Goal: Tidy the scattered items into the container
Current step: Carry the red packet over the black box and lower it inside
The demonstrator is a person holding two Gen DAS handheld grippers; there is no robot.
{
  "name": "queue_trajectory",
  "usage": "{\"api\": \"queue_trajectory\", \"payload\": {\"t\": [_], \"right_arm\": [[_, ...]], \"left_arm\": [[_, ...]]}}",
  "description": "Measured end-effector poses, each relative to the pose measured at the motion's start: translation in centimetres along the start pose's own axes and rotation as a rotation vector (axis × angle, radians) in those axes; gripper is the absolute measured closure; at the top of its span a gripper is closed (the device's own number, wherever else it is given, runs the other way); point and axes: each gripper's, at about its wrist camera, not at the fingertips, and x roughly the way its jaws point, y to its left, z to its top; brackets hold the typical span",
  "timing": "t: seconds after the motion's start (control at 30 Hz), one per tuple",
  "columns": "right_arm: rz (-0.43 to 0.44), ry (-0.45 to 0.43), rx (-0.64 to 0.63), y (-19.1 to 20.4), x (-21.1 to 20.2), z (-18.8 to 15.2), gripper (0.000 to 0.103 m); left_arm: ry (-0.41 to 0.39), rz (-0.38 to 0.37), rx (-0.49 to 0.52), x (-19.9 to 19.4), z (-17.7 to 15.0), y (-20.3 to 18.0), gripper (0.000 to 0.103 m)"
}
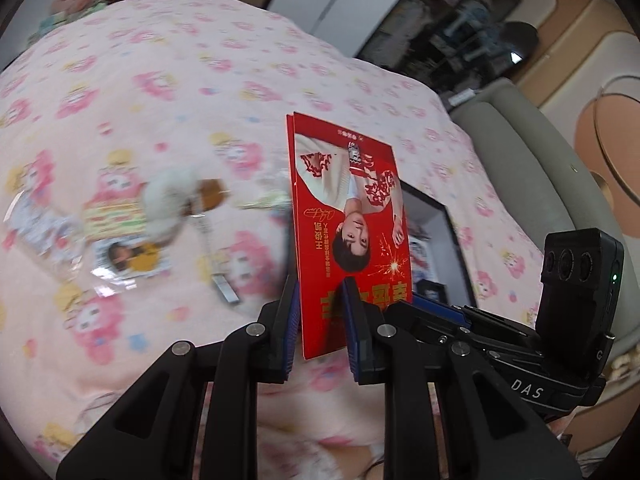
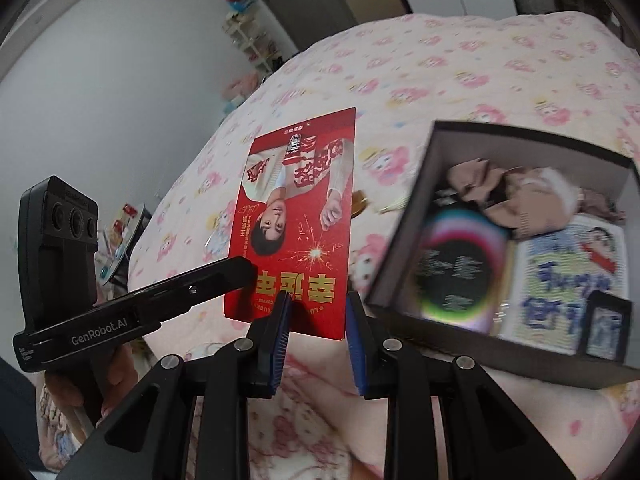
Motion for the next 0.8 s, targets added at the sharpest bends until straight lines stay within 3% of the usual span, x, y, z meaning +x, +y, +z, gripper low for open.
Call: {"api": "queue_trajectory", "payload": {"t": [0.17,0.37,0.57,0.8], "right_arm": [[-0.033,-0.027,0.039,-5.3,-2.7,1.0,0.080],[-0.055,-0.032,0.072,-11.0,-3.6,3.0,0.080],[-0.018,0.001,0.163,-15.7,-2.0,2.5,0.080],[-0.024,0.073,0.218,-17.5,0.4,1.3,0.080]], "left_arm": [[0.027,-0.029,0.046,4.2,1.3,-4.8,0.083],[0.071,-0.043,0.054,9.6,3.4,-7.8,0.083],[0.155,-0.011,0.055,14.2,3.6,-8.0,0.083],[0.211,0.040,0.040,17.0,2.4,-7.4,0.083]]}}
